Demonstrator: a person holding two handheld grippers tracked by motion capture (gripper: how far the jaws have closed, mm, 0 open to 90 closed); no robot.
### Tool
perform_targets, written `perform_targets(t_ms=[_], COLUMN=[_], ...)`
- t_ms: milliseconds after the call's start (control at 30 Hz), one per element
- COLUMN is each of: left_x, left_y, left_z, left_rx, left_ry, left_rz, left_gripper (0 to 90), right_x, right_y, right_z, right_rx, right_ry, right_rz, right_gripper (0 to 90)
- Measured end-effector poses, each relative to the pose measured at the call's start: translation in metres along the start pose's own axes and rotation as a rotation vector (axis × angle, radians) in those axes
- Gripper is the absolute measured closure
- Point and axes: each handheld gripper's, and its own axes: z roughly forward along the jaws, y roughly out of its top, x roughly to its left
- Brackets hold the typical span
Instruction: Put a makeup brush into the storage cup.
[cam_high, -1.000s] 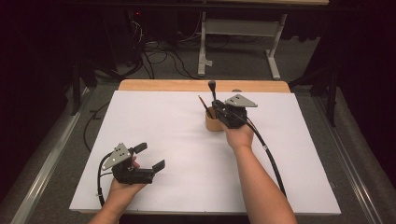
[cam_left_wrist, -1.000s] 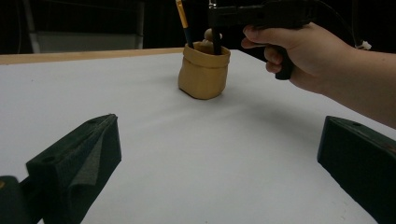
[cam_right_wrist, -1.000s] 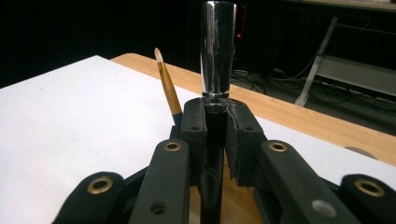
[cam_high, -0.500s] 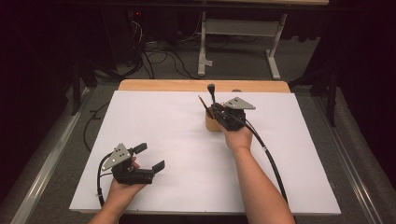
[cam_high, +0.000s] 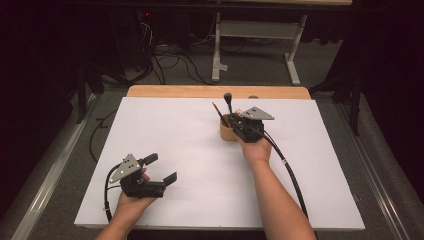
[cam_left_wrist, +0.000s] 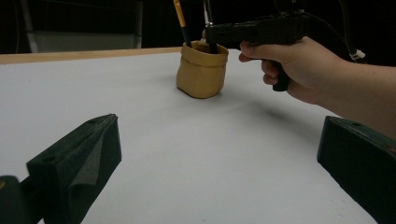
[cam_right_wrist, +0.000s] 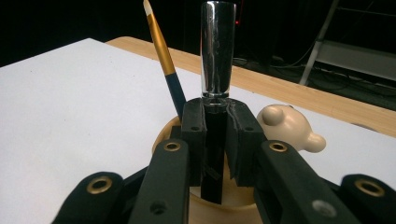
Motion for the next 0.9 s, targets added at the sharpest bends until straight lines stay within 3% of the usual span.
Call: perform_targets(t_ms=[133,267,633,900], left_x=[0.0,0.0,-0.001,-0.001], left_y=[0.0,0.0,0.0,0.0], left_z=[0.0,0.0,0.001,0.001], left_rx=[0.0,0.0,0.007,0.009], left_ry=[-0.001,-0.001,-0.002,0.001], left_rz=[0.001,0.002,0.008,0.01], left_gripper=[0.3,0.3,0.3,0.3], right_x=[0.0,0.002,0.007,0.01], right_y=[-0.001,0.001,0.004,-0.002], right_z=[0.001,-0.001,-0.011,-0.018], right_rx=[0.001,-0.005,-0.006,0.002], right_ry=[-0.005,-0.015,0.013,0.039], right_rz=[0.004,0.009,0.001,-0.006], right_gripper=[80.0,69.1,67.0,59.2])
